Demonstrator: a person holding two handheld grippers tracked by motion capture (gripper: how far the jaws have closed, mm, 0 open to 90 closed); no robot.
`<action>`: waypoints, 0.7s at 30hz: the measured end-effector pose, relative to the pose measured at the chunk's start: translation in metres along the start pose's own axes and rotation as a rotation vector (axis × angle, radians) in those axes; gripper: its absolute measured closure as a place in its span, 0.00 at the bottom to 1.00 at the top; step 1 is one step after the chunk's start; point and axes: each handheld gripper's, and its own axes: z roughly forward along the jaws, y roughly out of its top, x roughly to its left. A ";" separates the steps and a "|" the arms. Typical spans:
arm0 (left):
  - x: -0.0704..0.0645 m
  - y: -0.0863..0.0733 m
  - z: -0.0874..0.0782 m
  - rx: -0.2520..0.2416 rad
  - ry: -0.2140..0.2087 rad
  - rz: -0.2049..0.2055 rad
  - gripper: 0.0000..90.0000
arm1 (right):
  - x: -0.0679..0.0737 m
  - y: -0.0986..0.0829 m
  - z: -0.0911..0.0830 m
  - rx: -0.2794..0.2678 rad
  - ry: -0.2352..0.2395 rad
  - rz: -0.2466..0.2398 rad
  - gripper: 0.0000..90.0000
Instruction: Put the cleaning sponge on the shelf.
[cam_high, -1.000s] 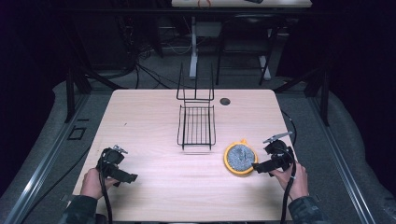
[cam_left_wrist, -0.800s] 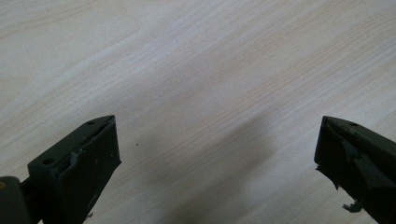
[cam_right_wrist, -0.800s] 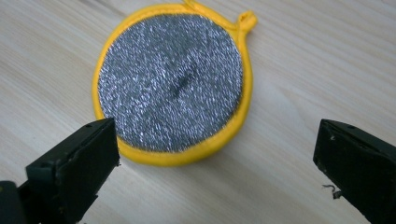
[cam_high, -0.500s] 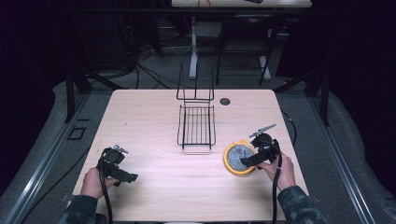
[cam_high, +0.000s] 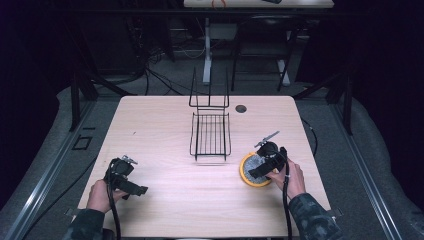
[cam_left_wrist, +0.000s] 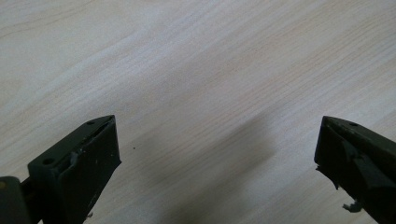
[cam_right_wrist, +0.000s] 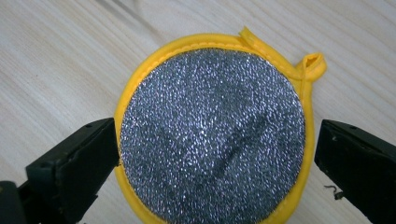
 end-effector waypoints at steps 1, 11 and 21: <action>0.000 0.000 0.000 0.001 -0.003 -0.001 0.00 | 0.001 0.001 0.001 -0.006 -0.003 0.005 0.00; 0.000 0.001 0.001 0.006 -0.007 0.001 0.00 | 0.002 0.006 0.011 0.027 -0.014 0.000 0.16; 0.000 0.001 0.001 0.008 -0.012 0.000 0.00 | 0.005 0.005 0.010 0.034 -0.012 0.007 0.44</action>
